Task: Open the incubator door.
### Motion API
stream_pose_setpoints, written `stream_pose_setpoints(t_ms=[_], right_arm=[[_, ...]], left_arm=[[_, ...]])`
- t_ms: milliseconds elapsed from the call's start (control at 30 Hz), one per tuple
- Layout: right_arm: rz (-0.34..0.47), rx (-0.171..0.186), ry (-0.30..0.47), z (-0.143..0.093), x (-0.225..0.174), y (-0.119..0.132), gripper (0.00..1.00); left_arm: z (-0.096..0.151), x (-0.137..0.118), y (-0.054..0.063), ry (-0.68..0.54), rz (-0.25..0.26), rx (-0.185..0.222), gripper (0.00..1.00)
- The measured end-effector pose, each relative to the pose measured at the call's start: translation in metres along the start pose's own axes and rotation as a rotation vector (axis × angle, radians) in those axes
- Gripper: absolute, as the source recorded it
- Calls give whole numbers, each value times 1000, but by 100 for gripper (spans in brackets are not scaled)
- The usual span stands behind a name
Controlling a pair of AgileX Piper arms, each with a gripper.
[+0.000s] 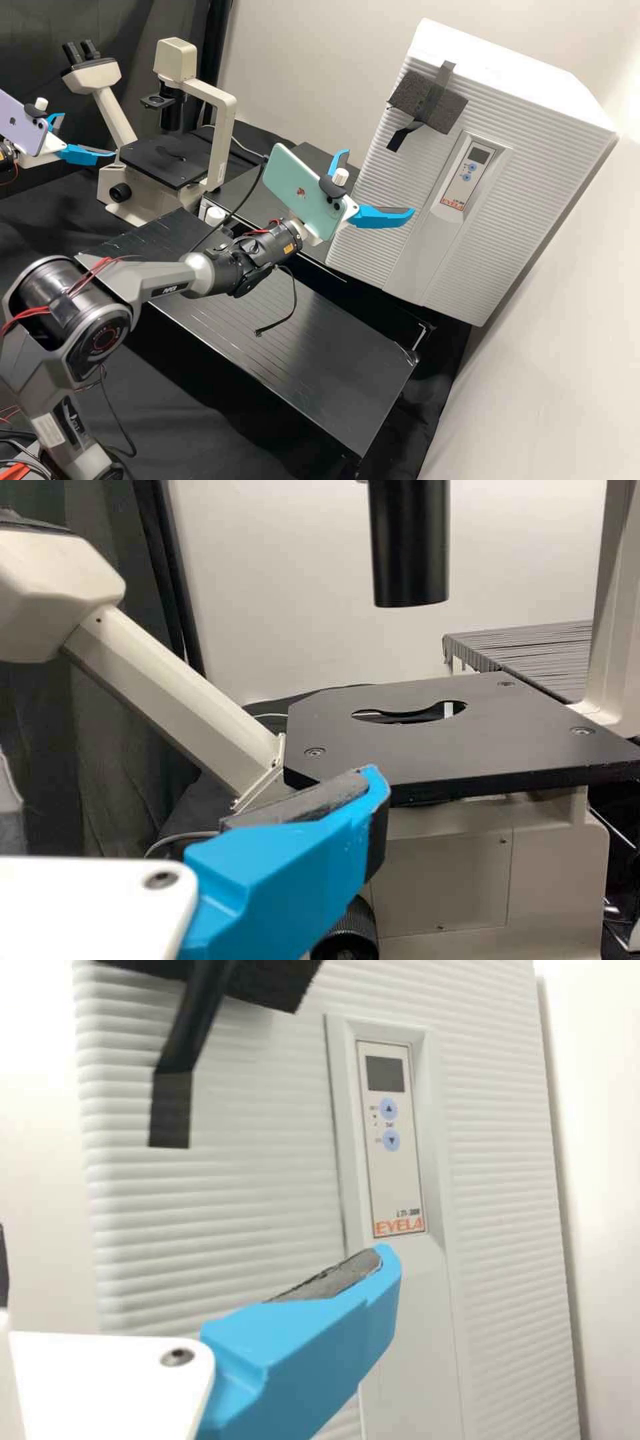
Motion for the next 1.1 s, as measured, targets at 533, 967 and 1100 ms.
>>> stream_pose_setpoints(t_ms=[533, 967, 1100], right_arm=[[-17, -12, -43, 4, 12, -5, 100], [-15, -32, -48, 5, 22, -8, 100], [-19, -42, -49, 4, 24, -11, 100]], left_arm=[[0, 0, 0, 0, 0, 0, 100], [0, 0, 0, 0, 0, 0, 100], [0, 0, 0, 0, 0, 0, 100]])
